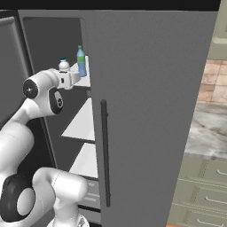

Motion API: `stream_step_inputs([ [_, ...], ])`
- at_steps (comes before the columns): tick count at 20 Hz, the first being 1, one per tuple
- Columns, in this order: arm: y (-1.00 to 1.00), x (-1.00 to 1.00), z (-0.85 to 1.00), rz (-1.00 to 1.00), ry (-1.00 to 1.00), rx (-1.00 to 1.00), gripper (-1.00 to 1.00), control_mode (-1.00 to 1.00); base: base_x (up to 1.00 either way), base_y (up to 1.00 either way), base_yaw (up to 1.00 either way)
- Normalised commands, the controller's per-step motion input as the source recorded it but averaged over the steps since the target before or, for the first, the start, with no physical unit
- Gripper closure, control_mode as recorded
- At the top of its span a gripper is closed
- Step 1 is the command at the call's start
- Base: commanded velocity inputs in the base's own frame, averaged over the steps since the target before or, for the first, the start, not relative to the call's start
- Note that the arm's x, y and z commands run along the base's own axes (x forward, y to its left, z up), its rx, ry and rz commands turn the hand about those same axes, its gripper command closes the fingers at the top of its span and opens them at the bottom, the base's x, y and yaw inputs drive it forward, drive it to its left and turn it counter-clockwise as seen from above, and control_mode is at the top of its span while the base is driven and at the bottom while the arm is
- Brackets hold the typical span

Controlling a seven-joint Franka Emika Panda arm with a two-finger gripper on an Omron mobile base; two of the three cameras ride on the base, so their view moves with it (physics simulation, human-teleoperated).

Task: Take the bottled waters from the counter and place them in the freezer to freeze. Close the freezer door after placing the bottles.

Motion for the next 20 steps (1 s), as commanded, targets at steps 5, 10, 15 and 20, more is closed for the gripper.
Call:
stream_step_inputs([
  [5,-0.01,0.22,-0.02,0.00,0.00,0.01,1.00,-1.00,0.00,0.00,0.00],
  [10,0.00,0.29,-0.01,0.00,0.00,0.00,1.00,-1.00,0.00,0.00,0.00],
  [15,0.00,0.38,-0.10,0.00,0.01,0.00,1.00,-1.00,0.00,0.00,0.00],
  [20,0.00,0.37,-0.16,0.00,0.04,0.00,1.00,-1.00,0.00,0.00,0.00],
])
